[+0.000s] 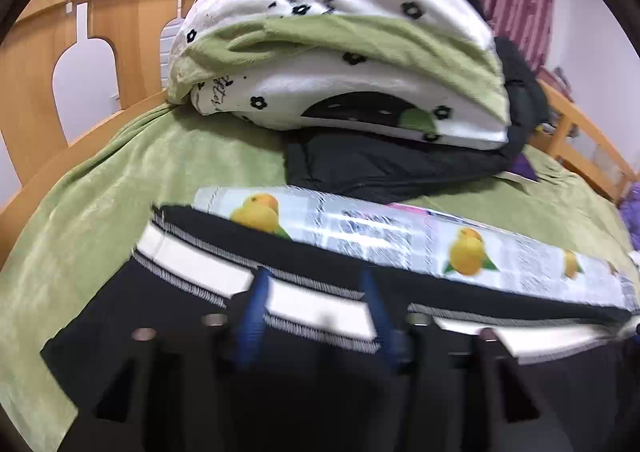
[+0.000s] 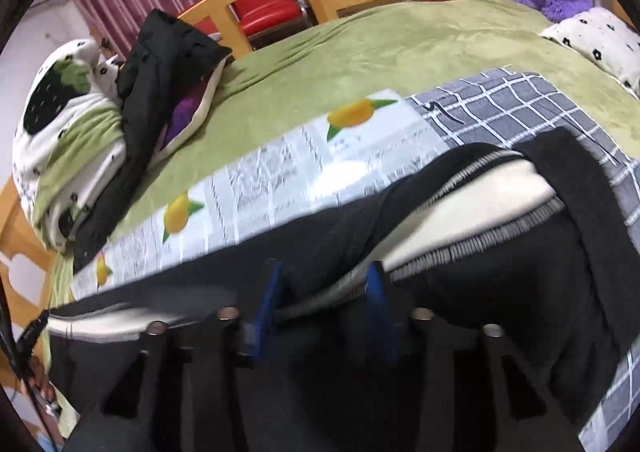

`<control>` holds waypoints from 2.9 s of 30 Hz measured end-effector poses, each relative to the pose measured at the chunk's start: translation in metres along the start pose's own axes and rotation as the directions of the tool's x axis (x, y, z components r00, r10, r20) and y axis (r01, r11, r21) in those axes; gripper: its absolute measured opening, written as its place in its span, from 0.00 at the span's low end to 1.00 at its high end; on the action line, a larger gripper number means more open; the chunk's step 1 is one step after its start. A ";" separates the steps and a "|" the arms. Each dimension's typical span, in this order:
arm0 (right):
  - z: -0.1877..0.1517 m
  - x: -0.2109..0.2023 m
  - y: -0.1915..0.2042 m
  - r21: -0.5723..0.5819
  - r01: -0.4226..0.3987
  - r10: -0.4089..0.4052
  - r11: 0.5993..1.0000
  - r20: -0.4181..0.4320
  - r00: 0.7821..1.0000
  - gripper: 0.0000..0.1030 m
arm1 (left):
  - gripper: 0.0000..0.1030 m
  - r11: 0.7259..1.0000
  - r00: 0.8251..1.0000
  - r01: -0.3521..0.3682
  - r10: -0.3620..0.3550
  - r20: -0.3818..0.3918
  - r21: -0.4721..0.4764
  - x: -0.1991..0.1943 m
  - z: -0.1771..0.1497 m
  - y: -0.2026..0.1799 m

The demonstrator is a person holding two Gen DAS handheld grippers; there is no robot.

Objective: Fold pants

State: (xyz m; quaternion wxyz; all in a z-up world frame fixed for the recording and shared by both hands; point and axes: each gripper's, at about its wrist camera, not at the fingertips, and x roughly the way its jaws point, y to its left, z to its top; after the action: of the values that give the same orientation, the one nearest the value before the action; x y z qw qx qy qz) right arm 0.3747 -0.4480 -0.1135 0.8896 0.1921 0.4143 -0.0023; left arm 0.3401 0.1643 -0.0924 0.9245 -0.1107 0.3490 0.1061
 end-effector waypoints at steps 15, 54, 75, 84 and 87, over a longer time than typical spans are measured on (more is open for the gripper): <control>-0.156 -0.085 -0.076 0.174 -0.027 0.034 0.984 -0.037 0.999 0.58 | 0.65 0.962 0.969 0.139 -0.180 -0.167 -0.234 -0.065 -0.146 0.082; -0.274 -0.224 -0.155 0.211 0.008 0.004 0.977 -0.054 0.999 0.38 | 0.48 0.996 0.963 0.020 -0.044 -0.267 -0.089 -0.190 -0.223 0.095; -0.181 -0.241 -0.229 0.279 0.158 -0.189 0.947 0.086 0.978 0.47 | 0.59 0.993 0.996 -0.026 0.016 -0.087 -0.114 -0.252 -0.201 0.105; -0.191 -0.268 -0.222 0.261 0.285 -0.304 0.922 0.037 0.952 0.50 | 0.59 1.000 0.994 -0.025 0.024 -0.107 -0.017 -0.241 -0.177 0.109; -0.175 -0.270 -0.184 0.166 0.257 -0.272 0.952 0.072 0.960 0.50 | 0.59 1.000 0.994 -0.014 0.016 -0.113 0.022 -0.223 -0.161 0.104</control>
State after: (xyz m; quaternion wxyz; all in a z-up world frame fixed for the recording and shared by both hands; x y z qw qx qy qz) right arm 0.0384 -0.6005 -0.0785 0.8822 0.2032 0.3924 -0.1627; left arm 0.0481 0.1919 -0.0749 0.9036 -0.1043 0.4026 0.1029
